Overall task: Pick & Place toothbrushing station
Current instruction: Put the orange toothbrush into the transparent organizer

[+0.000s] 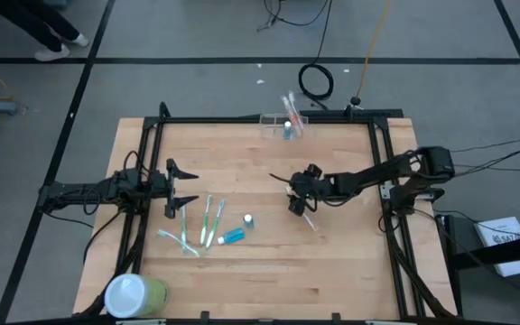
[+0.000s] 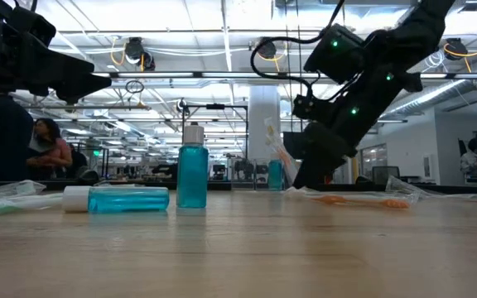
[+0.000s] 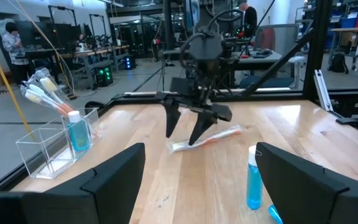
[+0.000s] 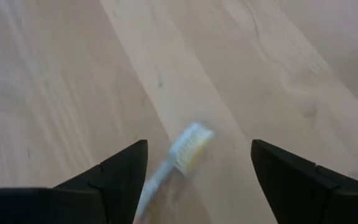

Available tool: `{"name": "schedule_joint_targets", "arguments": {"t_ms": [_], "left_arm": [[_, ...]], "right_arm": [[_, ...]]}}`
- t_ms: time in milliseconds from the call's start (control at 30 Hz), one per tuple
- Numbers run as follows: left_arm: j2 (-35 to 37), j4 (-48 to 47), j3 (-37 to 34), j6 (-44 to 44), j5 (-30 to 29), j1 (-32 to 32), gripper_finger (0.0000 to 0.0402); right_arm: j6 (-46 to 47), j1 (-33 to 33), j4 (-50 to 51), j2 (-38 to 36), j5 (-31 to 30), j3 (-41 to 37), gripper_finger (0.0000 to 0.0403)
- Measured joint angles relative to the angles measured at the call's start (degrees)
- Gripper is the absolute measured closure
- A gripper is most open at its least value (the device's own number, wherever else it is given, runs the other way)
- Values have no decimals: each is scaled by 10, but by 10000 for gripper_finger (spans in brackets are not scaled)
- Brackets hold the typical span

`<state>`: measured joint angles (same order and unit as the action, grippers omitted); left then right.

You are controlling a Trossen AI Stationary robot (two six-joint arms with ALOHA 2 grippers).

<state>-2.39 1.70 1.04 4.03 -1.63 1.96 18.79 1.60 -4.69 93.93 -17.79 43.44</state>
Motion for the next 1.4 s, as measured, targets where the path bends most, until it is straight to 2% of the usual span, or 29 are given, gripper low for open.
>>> {"name": "schedule_joint_targets", "arguments": {"t_ms": [233,433,700,1100,1267,1400], "left_arm": [[0,0,0,0,0,0,92],[0,0,0,0,0,0,91],[0,0,0,0,0,0,91],[0,0,0,0,0,0,92],[0,0,0,0,0,0,91],[0,0,0,0,0,0,91]], "right_arm": [[3,6,-46,54,14,1,145],[15,7,-43,63,11,1,167],[10,8,-2,29,-2,-1,236],[-19,15,-16,27,-1,-1,340],[-38,15,-39,22,0,-1,371],[-60,15,-53,2,0,-1,379]]}}
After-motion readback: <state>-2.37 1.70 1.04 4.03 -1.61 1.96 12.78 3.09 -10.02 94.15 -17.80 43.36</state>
